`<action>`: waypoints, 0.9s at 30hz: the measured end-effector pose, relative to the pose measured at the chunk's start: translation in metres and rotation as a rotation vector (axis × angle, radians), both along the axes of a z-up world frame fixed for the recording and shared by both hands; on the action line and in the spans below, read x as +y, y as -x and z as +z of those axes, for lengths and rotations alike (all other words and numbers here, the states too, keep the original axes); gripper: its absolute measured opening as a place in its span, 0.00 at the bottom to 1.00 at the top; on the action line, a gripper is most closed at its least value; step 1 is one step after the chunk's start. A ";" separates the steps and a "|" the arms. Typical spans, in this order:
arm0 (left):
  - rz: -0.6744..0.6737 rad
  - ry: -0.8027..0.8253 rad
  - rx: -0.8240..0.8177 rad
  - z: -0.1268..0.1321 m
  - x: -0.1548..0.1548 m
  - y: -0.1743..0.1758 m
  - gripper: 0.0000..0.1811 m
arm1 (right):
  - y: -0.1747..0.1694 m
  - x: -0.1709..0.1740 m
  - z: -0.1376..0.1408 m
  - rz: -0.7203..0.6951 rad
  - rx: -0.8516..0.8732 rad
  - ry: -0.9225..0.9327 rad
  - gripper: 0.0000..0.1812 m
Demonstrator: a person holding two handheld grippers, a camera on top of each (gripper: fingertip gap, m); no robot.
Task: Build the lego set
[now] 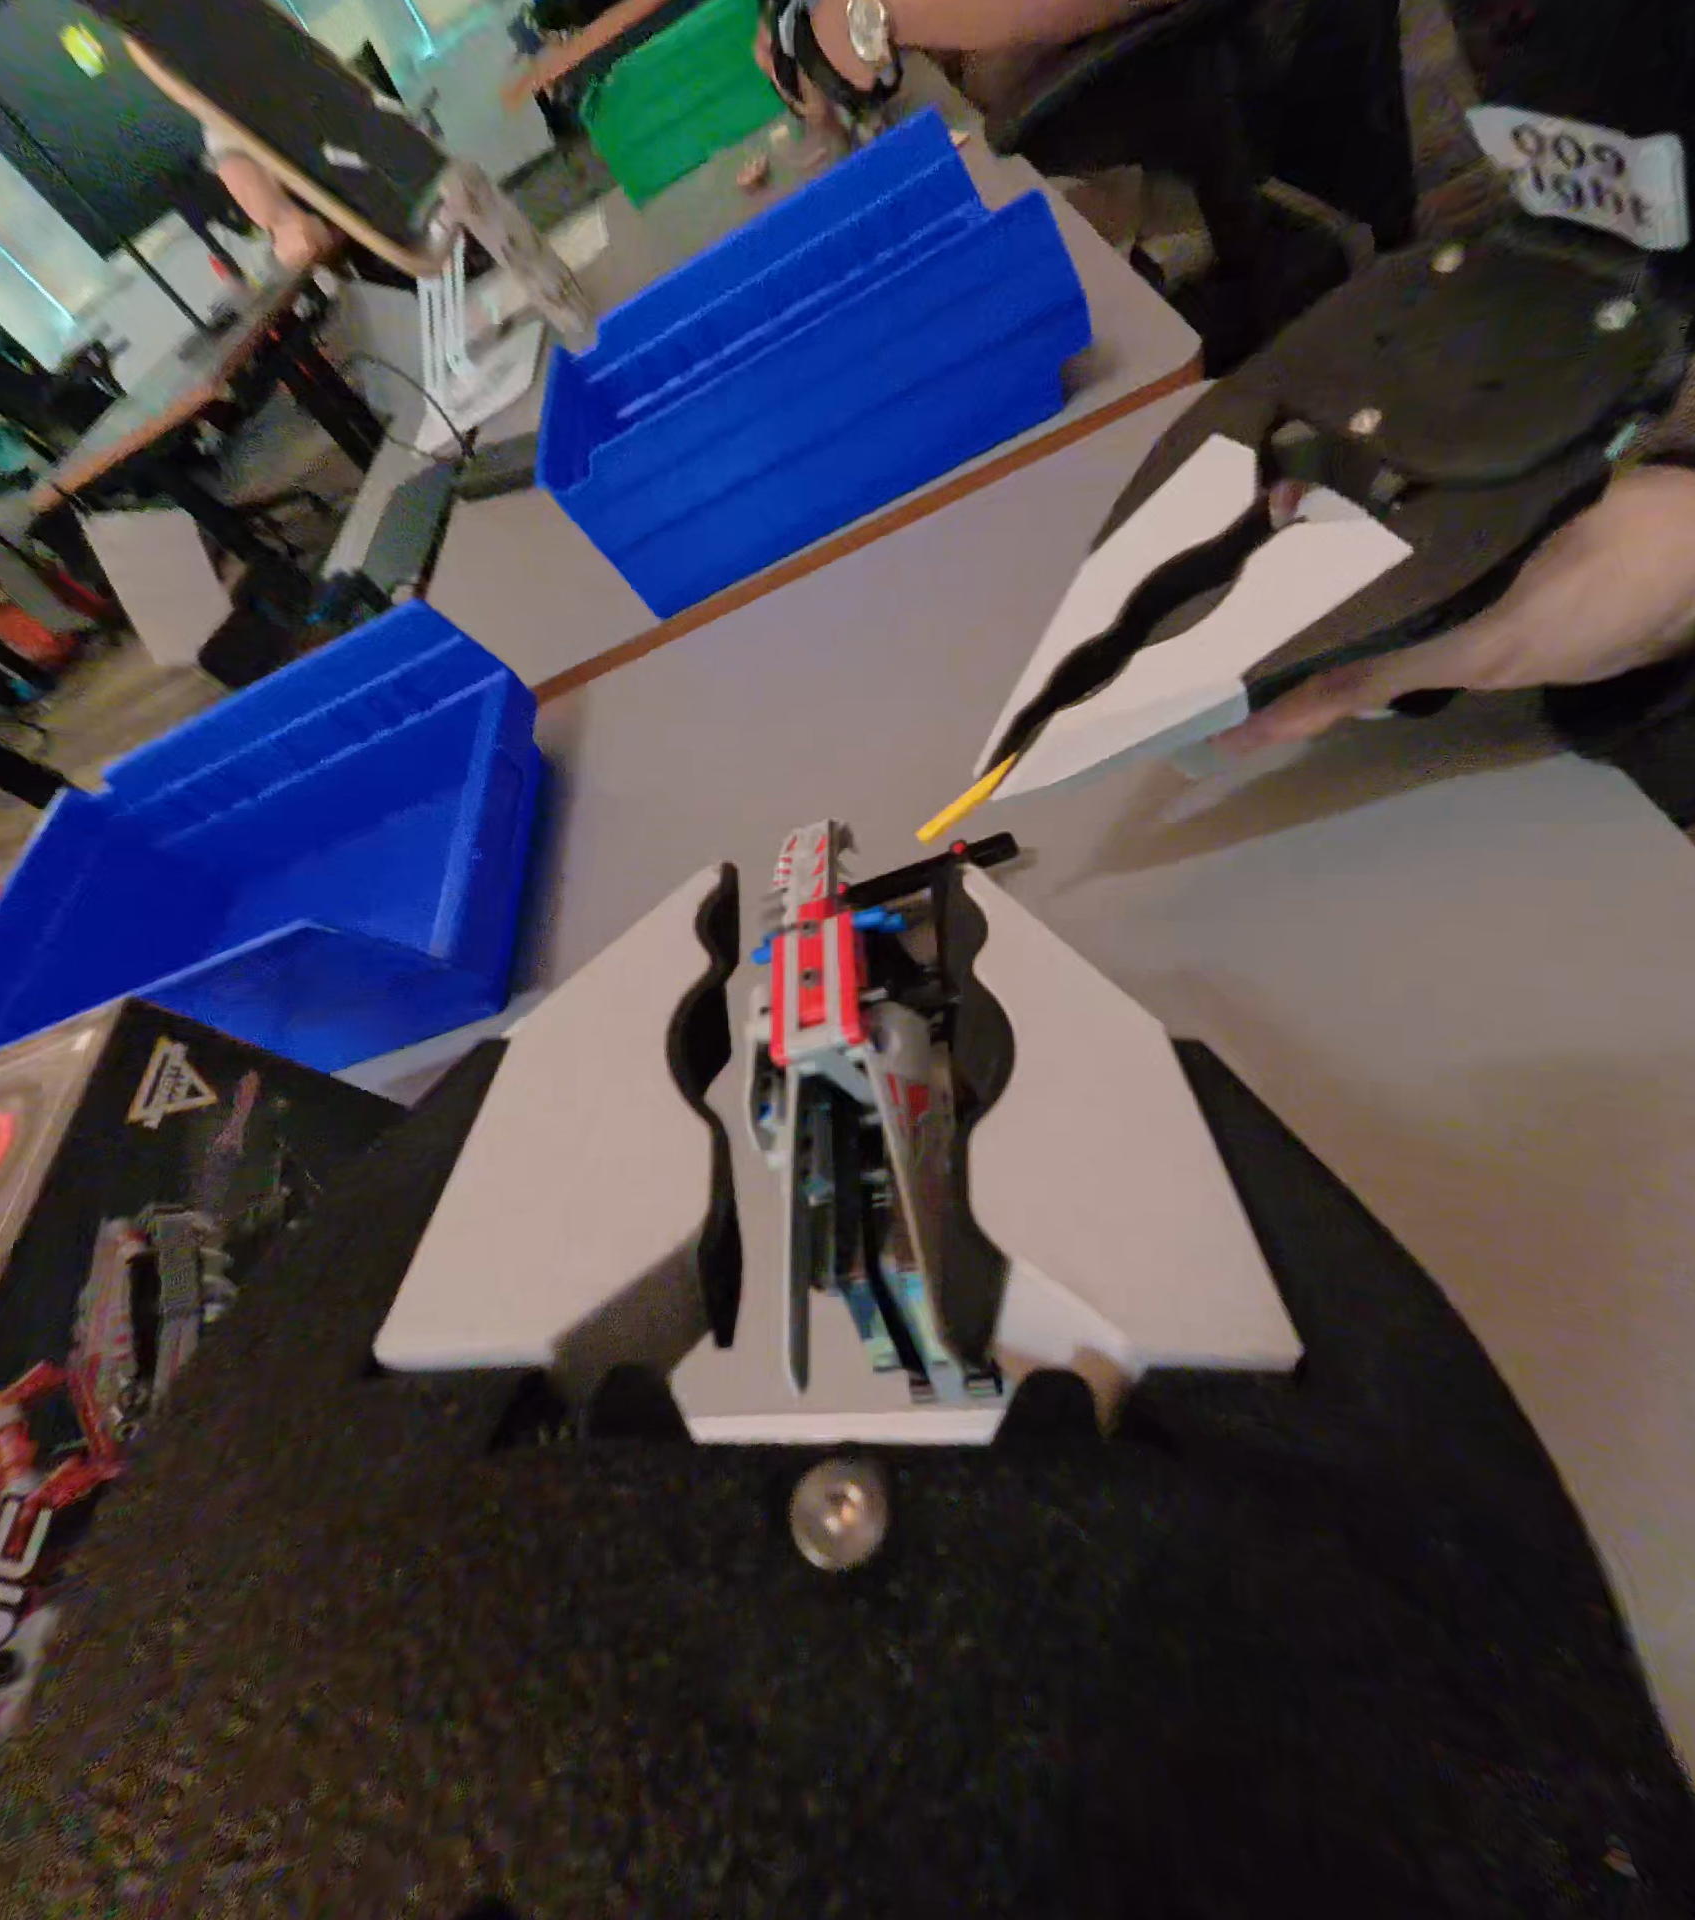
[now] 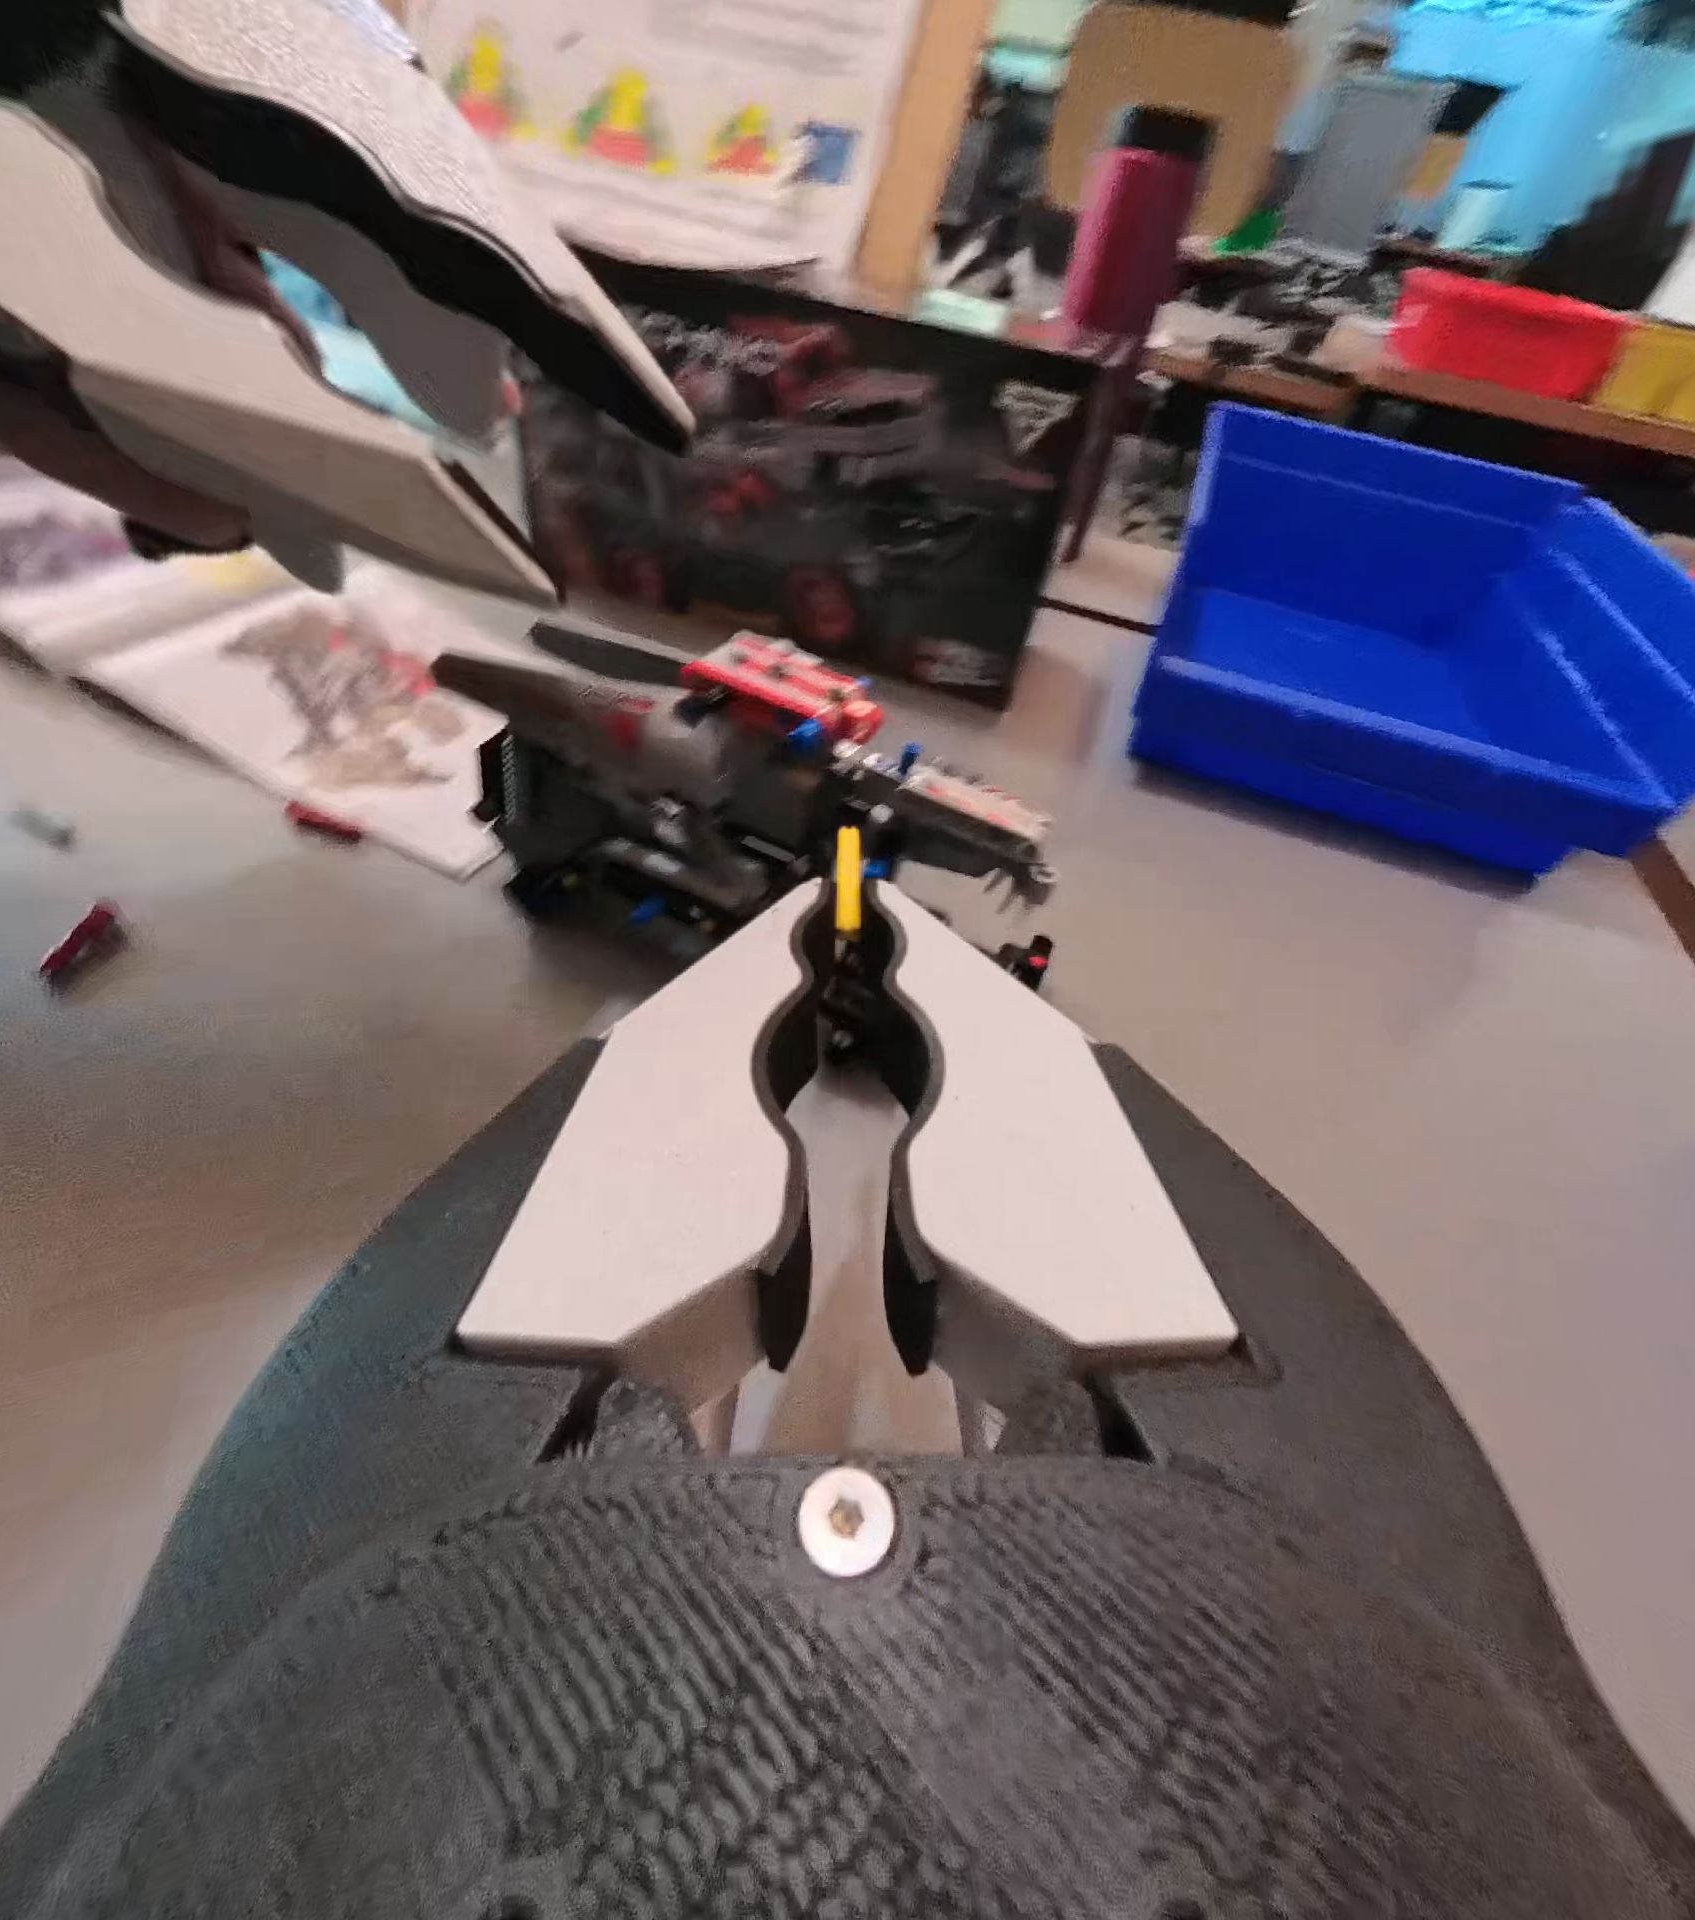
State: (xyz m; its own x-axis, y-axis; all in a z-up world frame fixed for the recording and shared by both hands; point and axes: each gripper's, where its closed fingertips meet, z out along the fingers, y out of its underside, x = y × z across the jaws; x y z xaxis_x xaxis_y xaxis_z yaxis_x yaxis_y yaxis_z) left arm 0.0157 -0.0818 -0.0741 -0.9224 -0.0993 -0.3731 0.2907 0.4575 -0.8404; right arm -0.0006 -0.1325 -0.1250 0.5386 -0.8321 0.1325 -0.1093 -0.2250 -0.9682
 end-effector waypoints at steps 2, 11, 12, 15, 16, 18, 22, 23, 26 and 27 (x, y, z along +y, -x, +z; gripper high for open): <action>-0.012 -0.047 0.130 0.006 -0.001 -0.018 0.23 | -0.010 -0.005 -0.003 -0.063 0.003 -0.050 0.01; -0.134 -0.272 0.617 -0.046 -0.033 -0.073 0.15 | -0.026 0.001 -0.016 -0.100 0.052 0.014 0.01; -0.191 -0.282 0.661 -0.052 -0.036 -0.070 0.15 | -0.027 0.001 -0.016 -0.103 0.052 0.018 0.01; -0.307 -0.287 0.749 -0.065 -0.046 -0.072 0.13 | -0.027 0.002 -0.018 -0.107 0.048 0.039 0.01; -0.341 -0.277 0.781 -0.066 -0.049 -0.073 0.10 | -0.028 0.002 -0.018 -0.115 0.043 0.047 0.01; -0.430 -0.244 0.869 -0.061 -0.051 -0.070 0.07 | -0.029 0.001 -0.018 -0.135 0.035 0.066 0.01; -0.505 -0.214 0.925 -0.060 -0.053 -0.066 0.09 | -0.030 0.002 -0.019 -0.150 0.029 0.086 0.01; -0.508 -0.214 0.920 -0.061 -0.053 -0.065 0.09 | -0.031 0.003 -0.019 -0.151 0.031 0.088 0.01; -0.491 -0.249 0.903 -0.068 -0.049 -0.063 0.08 | -0.031 0.007 -0.019 -0.146 0.027 0.090 0.01; -0.486 -0.259 0.891 -0.071 -0.048 -0.063 0.08 | -0.032 0.007 -0.019 -0.150 0.029 0.089 0.01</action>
